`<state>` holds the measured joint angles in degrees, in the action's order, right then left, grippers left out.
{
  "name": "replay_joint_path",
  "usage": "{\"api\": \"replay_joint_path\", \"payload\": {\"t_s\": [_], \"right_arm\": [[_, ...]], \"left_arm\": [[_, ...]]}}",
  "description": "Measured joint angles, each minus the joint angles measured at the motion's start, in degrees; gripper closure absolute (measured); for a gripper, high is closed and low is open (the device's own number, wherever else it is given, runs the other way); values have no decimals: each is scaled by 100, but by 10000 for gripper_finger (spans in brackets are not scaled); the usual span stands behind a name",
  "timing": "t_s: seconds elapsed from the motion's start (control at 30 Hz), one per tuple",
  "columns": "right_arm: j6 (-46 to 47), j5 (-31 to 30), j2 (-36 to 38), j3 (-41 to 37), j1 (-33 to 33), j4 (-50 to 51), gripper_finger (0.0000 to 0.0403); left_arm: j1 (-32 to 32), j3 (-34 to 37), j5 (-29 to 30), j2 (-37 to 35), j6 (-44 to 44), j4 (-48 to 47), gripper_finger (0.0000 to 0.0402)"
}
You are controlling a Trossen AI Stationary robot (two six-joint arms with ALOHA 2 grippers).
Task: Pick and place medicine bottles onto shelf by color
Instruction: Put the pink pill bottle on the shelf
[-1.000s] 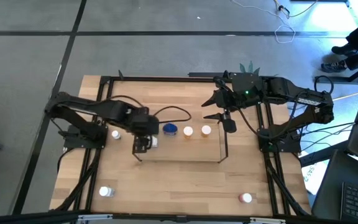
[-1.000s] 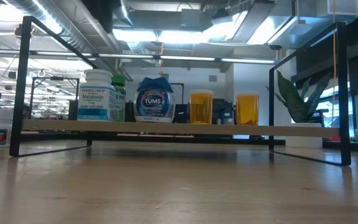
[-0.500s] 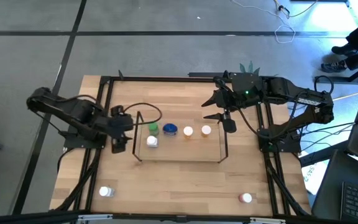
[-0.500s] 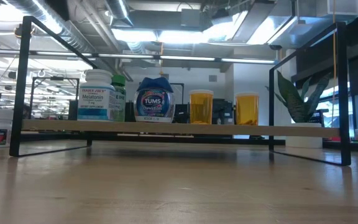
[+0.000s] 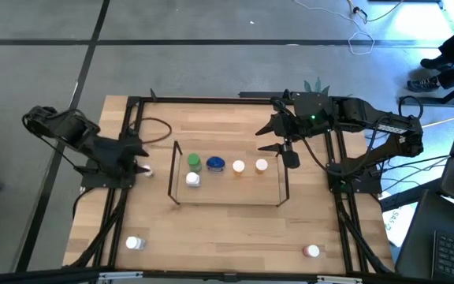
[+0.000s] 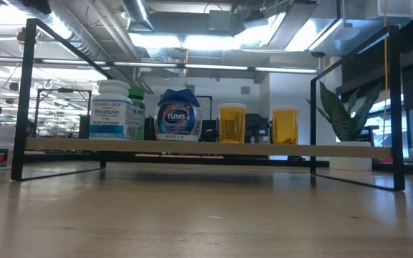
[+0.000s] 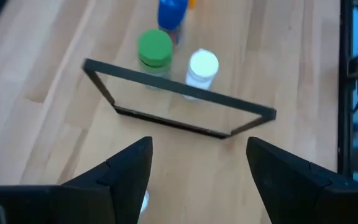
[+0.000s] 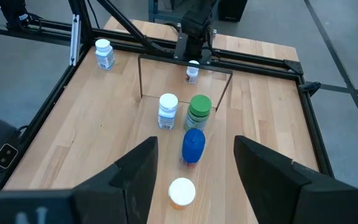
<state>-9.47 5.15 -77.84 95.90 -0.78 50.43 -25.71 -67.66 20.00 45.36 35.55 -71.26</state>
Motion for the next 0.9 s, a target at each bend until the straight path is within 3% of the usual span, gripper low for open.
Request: {"api": "replay_joint_path", "payload": {"t_s": [0.3, 0.53, 0.67, 0.9], "right_arm": [[-2, 0, 0, 0, 0, -8, 189], [83, 219, 0, 0, 57, 7, 189], [129, 698, 0, 0, 482, 700, 189], [835, 708, 1, 0, 1681, 1684, 189]], "left_arm": [[2, 0, 839, -241, 44, 8, 146], [7, 0, 1013, -237, 330, 13, 146], [9, 0, 1056, -225, 334, 13, 146], [8, 0, 1066, -227, 289, 13, 146]]}}
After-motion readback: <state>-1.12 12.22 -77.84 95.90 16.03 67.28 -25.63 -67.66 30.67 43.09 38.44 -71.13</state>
